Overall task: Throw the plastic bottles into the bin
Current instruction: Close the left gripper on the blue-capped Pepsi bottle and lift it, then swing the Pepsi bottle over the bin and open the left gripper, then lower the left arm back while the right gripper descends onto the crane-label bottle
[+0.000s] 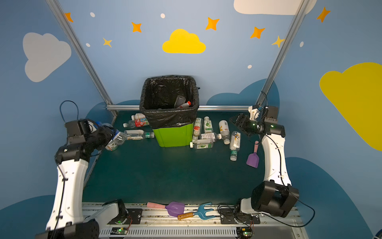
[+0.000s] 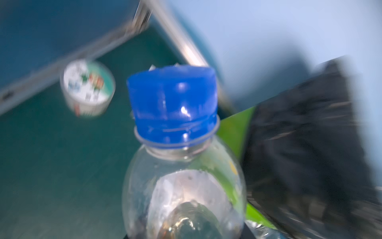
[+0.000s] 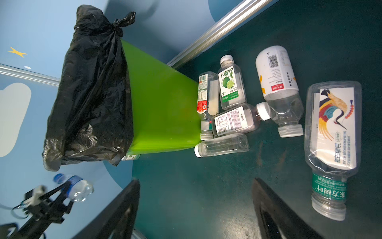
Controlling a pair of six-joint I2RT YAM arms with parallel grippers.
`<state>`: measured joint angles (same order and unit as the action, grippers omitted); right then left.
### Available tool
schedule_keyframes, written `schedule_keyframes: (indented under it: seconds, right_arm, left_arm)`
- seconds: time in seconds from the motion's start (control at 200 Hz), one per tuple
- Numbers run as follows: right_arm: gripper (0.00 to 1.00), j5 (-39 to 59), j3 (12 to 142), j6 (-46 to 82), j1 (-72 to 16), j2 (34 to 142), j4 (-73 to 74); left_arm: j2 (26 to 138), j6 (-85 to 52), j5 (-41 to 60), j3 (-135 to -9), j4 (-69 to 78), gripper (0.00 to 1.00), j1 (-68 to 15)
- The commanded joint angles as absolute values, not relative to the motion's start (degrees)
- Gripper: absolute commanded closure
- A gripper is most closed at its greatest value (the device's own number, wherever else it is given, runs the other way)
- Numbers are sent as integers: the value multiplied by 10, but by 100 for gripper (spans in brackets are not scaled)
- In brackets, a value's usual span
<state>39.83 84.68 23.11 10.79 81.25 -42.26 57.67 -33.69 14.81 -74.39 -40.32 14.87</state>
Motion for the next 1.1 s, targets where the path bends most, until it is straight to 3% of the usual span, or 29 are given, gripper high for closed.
schedule_keyframes:
  seconds: [0.0,0.15,0.33,0.396,0.441,0.476,0.586,0.791,1.091]
  right_arm:
    - [17,391,841,239,108,789,-409]
    - [17,389,839,247,105,786,-404]
    - [17,388,844,260,92,786,-395]
    - [17,384,842,262,85,785,-394]
    - [17,382,842,263,83,784,-395]
    - [17,384,842,264,80,783,-397]
    - [17,380,837,259,79,772,-411]
    - [17,344,808,244,81,739,-429]
    - [17,227,809,197,83,777,-497]
  left_arm:
    - [528,-350,126,-763,-293,49,148]
    - [538,-363,148,-817,-197,50,117]
    - [737,-263,134,-1025,-241,50,-59]
    - [852,-227,146,-1156,-318,38,-103]
    - [946,-211,153,-1279,-402,14,-118]
    - [1022,-207,155,-1397,-485,1,-121]
    - [1221,-215,108,-1798,-695,0,-120]
    - [927,-216,76,-1270,-405,0,-115]
    - [762,-169,-9,-1071,-530,0,-114]
